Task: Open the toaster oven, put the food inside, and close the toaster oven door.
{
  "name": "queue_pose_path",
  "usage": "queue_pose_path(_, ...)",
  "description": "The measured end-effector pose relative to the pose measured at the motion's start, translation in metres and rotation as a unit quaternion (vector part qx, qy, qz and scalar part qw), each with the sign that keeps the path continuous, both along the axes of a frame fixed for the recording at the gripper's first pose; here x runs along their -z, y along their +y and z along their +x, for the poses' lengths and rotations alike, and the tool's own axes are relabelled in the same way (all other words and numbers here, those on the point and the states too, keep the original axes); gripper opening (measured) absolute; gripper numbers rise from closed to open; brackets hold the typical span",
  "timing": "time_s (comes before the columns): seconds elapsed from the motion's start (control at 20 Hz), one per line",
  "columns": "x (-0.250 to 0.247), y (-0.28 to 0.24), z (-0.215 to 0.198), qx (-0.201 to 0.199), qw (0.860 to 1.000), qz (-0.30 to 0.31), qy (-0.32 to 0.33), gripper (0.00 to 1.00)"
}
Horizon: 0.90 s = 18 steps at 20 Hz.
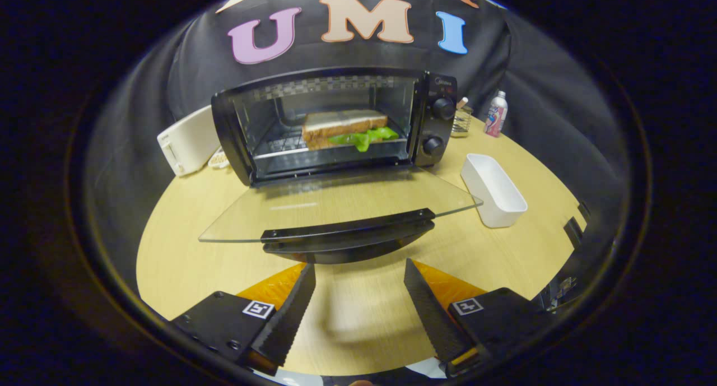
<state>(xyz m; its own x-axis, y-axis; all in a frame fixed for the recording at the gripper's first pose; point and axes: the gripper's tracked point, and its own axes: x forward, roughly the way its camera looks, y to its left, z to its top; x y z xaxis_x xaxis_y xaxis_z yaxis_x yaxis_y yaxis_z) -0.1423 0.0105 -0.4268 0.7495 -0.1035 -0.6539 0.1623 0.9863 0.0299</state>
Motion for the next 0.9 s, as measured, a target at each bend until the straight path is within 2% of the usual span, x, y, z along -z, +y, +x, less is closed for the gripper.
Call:
queue_pose_path(0.35,-0.059,0.003,0.055,0.016,0.997,0.025,-0.077,0.99)
queue_pose_path(0.9,-0.134,0.019,0.118,0.001,0.985,0.041,-0.167,0.99)
